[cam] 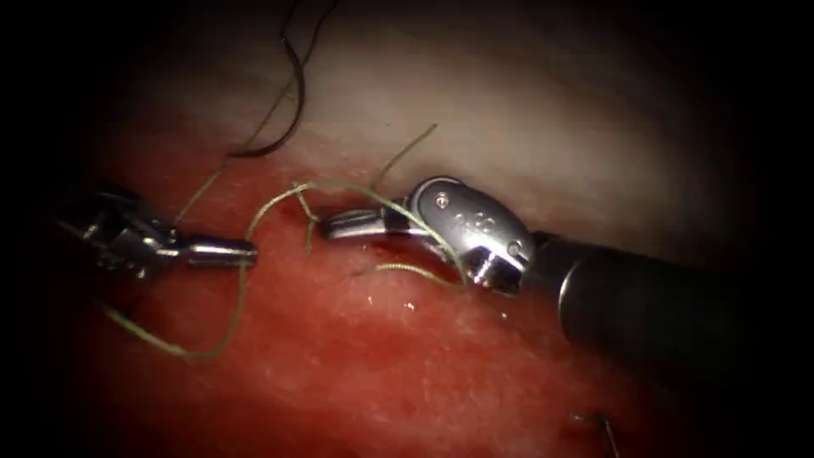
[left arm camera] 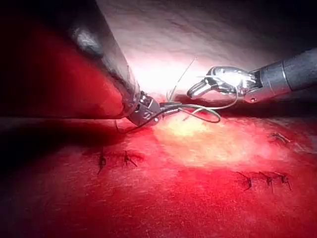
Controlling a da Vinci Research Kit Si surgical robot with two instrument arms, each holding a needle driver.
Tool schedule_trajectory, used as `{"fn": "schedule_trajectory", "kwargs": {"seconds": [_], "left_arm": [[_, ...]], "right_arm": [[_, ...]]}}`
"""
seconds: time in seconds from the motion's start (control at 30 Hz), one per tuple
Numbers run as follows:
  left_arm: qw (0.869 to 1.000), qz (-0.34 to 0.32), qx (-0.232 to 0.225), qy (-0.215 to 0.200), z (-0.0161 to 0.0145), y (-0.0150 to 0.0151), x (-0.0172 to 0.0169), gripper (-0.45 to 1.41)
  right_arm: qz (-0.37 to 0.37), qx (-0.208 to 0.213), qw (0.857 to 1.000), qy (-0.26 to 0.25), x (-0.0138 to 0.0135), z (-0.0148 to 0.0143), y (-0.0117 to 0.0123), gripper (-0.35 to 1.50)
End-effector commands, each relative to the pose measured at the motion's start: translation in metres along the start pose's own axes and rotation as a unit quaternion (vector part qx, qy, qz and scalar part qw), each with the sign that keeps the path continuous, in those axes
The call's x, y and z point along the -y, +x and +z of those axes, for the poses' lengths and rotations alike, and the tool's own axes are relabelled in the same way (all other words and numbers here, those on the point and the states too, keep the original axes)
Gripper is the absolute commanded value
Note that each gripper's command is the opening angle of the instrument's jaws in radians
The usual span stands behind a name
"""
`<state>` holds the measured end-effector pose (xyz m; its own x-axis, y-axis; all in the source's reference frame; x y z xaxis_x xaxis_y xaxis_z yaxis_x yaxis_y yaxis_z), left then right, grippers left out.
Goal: Wound Closure
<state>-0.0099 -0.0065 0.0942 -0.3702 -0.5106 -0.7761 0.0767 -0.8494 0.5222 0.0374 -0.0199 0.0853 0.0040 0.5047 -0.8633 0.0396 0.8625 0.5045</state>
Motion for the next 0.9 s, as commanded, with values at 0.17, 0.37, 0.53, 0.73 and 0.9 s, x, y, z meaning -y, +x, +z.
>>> {"fn": "schedule_trajectory", "kwargs": {"seconds": [0.17,0.37,0.53,0.73,0.9], "left_arm": [[1.0,-0.015,0.012,-0.004,0.0028,-0.0021,-0.0028,-0.45],[1.0,-0.018,0.007,-0.004,0.0035,-0.0018,-0.0028,-0.45],[1.0,-0.02,-0.001,-0.003,0.0044,-0.0006,-0.0028,-0.45],[1.0,-0.02,-0.006,-0.009,0.0046,0.0016,-0.003,-0.45],[1.0,-0.021,-0.013,-0.013,0.0041,0.004,-0.003,-0.45]], "right_arm": [[0.0,-0.019,1.0,-0.013,-0.0005,0.0016,-0.0004,-0.35],[0.016,-0.025,0.999,-0.029,-0.0003,0.0023,-0.0003,-0.35],[0.015,-0.05,0.996,-0.068,-0.0007,0.0031,-0.0003,0.73],[0.016,-0.048,0.993,-0.11,-0.0015,0.0037,-0.0005,1.18],[0.011,-0.037,0.991,-0.131,-0.0021,0.0037,-0.0006,1.18]]}}
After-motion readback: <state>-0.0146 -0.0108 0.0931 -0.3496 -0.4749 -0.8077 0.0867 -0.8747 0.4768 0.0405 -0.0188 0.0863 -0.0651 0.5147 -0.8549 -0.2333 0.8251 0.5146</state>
